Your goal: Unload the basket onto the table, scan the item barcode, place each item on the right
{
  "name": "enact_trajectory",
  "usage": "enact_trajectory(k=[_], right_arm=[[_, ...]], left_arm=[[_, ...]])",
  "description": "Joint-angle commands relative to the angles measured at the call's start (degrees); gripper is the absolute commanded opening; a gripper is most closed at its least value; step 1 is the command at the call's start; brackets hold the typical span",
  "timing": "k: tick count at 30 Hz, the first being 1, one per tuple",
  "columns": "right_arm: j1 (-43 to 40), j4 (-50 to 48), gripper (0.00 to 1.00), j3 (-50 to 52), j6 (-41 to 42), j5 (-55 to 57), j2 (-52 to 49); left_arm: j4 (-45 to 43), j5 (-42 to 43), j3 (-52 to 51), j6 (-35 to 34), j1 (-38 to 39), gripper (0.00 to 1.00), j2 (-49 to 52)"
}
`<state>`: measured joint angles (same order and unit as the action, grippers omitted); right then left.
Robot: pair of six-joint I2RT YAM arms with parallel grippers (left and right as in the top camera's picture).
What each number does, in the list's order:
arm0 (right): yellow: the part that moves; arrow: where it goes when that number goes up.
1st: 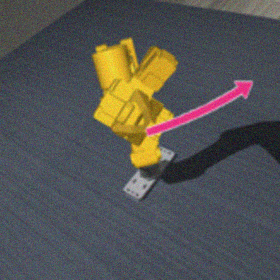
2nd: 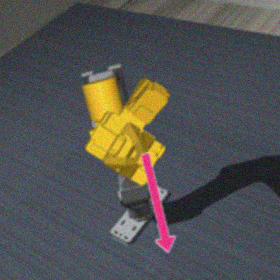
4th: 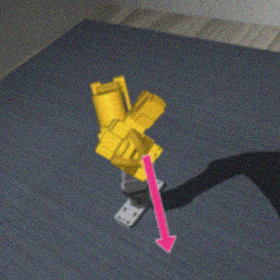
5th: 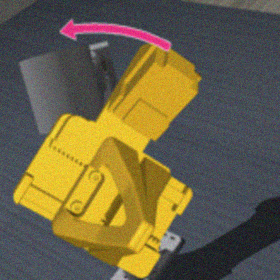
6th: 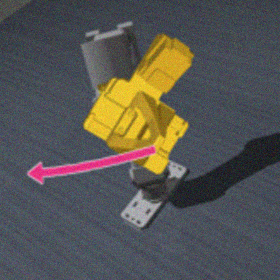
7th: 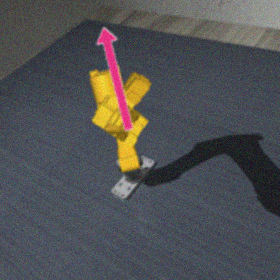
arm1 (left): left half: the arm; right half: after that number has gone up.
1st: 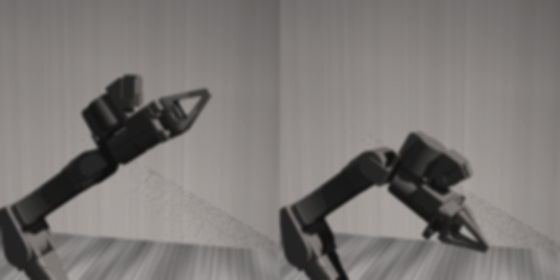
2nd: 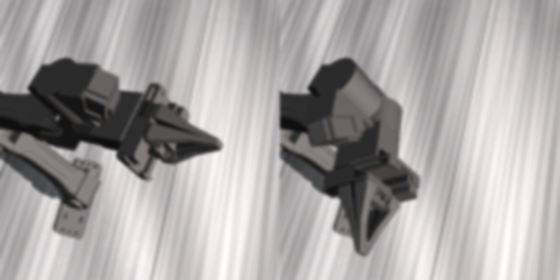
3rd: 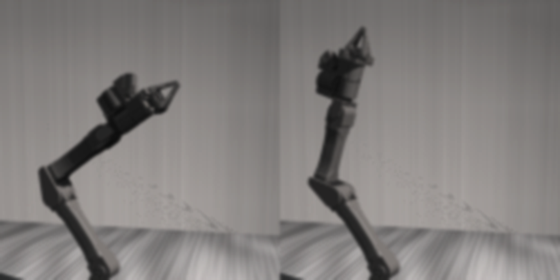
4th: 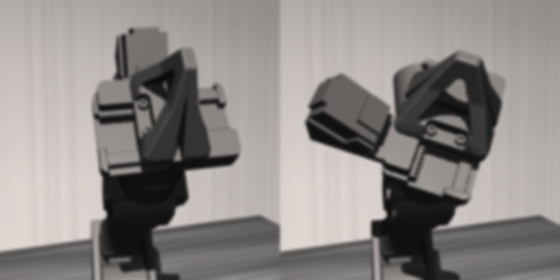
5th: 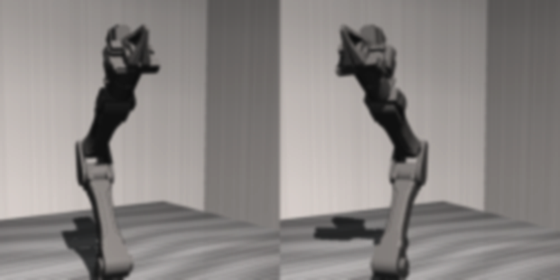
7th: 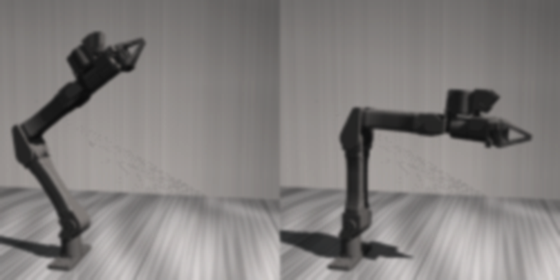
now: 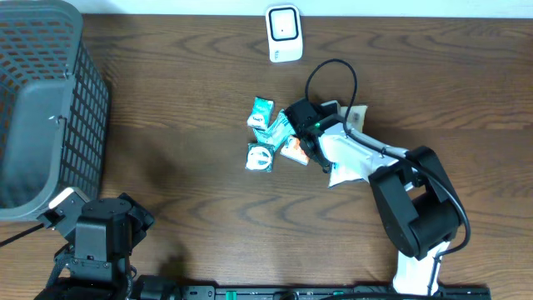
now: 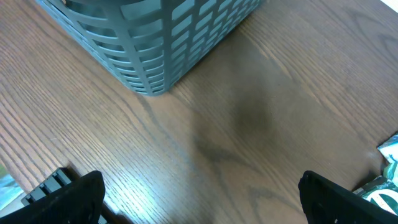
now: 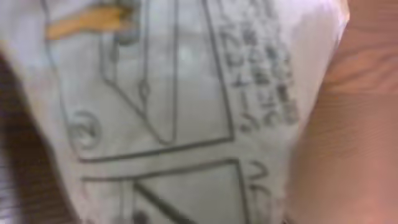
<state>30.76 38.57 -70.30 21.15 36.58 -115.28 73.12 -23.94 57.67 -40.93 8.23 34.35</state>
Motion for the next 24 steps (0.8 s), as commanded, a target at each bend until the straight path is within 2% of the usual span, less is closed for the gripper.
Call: enact_trajectory(k=[1, 7, 9, 13, 19, 22, 24], right_arm=[[-1.46, 1.64, 0.01, -0.11, 0.68, -1.7, -1.05], [-4.33, 4.98, 0.01, -2.45, -1.51, -6.91, 6.25], [-6.51, 4.87, 0.01, -3.04, -6.49, -16.13, 10.1], [-12.66, 4.35, 0.01, -3.19, -15.28, -42.51, 16.9], [-22.6, 5.86, 0.01, -2.56, -21.22, -73.88, 18.69], [-26.53, 5.51, 0.01, -0.04, -24.76, -86.47, 17.62], [-28.57, 5.05, 0.01, 1.88, -24.96, -89.48, 16.35]], left_arm=[[0.15, -0.96, -0.02, -0.74, -0.39, 0.97, -0.07], [0.15, -0.96, -0.02, -0.76, -0.39, 0.98, -0.07], [0.15, -0.96, -0.02, -0.76, -0.39, 0.98, -0.07], [0.15, -0.96, -0.02, -0.76, -0.39, 0.98, -0.07], [0.15, -0.96, -0.02, -0.76, -0.39, 0.98, -0.07], [0.15, -0.96, -0.02, -0.76, -0.39, 0.98, -0.07], [0.15, -0.96, -0.02, -0.76, -0.39, 0.98, -0.07]])
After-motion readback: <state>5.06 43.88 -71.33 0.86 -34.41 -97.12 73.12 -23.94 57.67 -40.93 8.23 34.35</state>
